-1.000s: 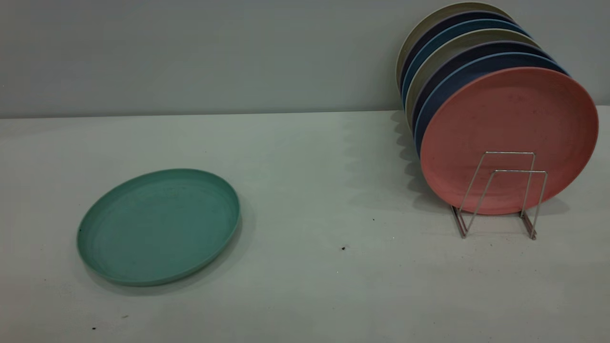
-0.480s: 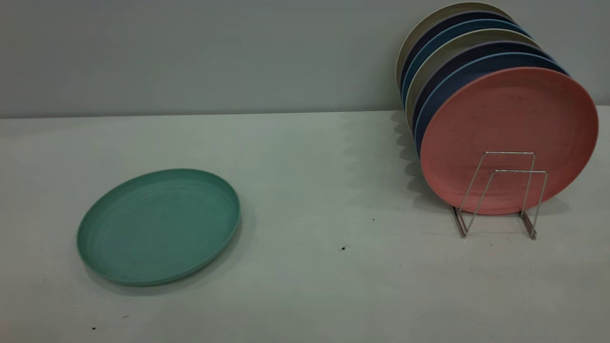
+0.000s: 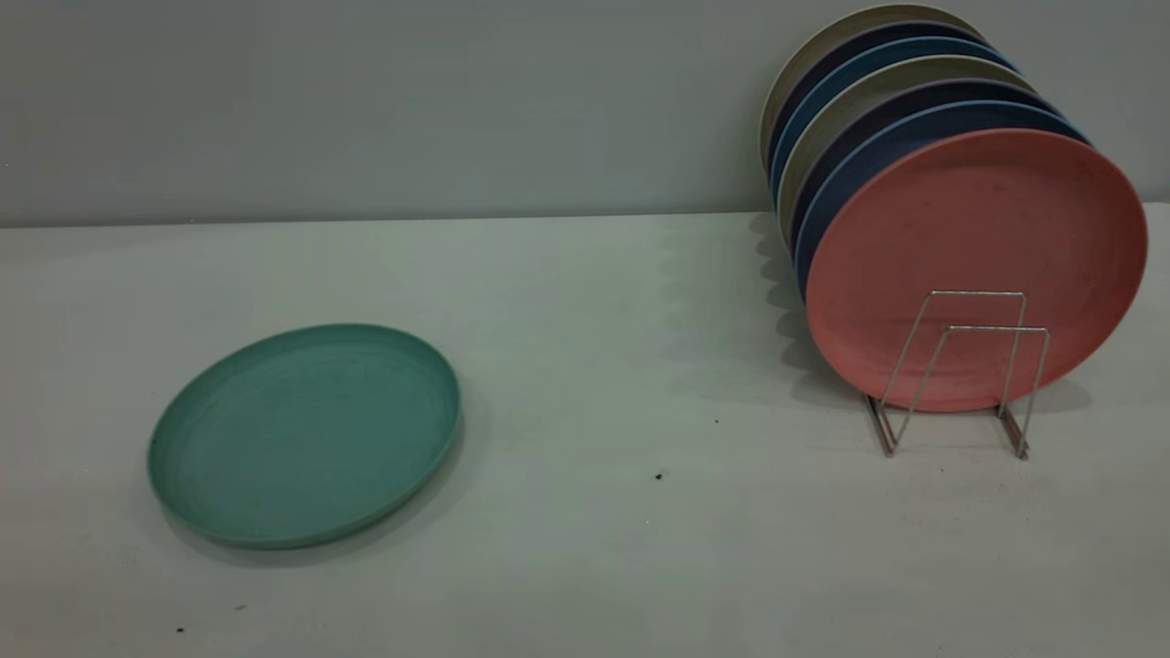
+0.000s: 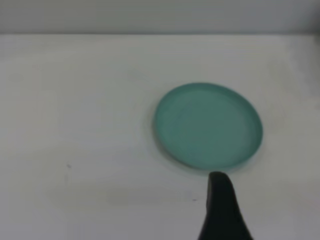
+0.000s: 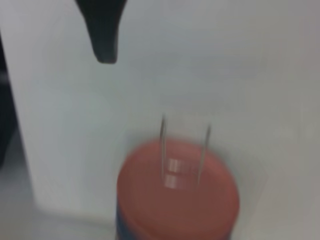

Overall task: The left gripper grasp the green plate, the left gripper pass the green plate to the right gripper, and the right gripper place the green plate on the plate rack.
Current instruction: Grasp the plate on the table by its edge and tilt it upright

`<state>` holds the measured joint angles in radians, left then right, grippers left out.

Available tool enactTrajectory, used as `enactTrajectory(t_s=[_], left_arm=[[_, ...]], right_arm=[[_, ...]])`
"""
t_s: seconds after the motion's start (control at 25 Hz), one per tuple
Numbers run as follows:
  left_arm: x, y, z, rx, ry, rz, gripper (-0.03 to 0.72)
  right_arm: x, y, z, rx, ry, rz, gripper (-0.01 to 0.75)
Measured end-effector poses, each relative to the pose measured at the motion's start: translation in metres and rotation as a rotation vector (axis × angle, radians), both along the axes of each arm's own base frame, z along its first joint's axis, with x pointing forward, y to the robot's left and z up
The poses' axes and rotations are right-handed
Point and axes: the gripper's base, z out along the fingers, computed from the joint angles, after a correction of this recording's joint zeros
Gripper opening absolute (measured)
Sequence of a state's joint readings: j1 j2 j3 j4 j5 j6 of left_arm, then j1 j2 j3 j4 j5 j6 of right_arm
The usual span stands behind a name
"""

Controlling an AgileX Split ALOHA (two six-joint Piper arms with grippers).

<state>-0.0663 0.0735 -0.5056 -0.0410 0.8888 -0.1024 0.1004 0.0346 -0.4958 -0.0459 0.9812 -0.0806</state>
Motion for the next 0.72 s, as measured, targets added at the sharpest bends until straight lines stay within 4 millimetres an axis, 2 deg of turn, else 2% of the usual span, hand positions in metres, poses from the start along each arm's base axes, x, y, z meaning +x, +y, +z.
enactTrajectory(t_s=[0.2,0.32,0.48,0.6,0.72], left_arm=[[0.060,-0.008,0.001,-0.051,0.205,-0.014,0.510],[0.105,-0.018,0.001,-0.049,0.347,-0.093,0.508],[0.179,-0.037,-0.002,-0.093,0.470,-0.267,0.488],[0.240,-0.048,-0.015,-0.173,0.529,-0.385,0.483],[0.302,-0.040,-0.051,-0.343,0.615,-0.423,0.483]], right_arm=[[0.037,0.005,0.008,0.001,0.050,0.012,0.520],[0.063,0.010,0.007,0.004,0.134,0.034,0.519],[0.093,0.017,0.011,0.015,0.225,0.075,0.519],[0.111,0.020,0.011,0.022,0.266,0.089,0.519],[0.124,0.022,0.006,0.031,0.309,0.089,0.519]])
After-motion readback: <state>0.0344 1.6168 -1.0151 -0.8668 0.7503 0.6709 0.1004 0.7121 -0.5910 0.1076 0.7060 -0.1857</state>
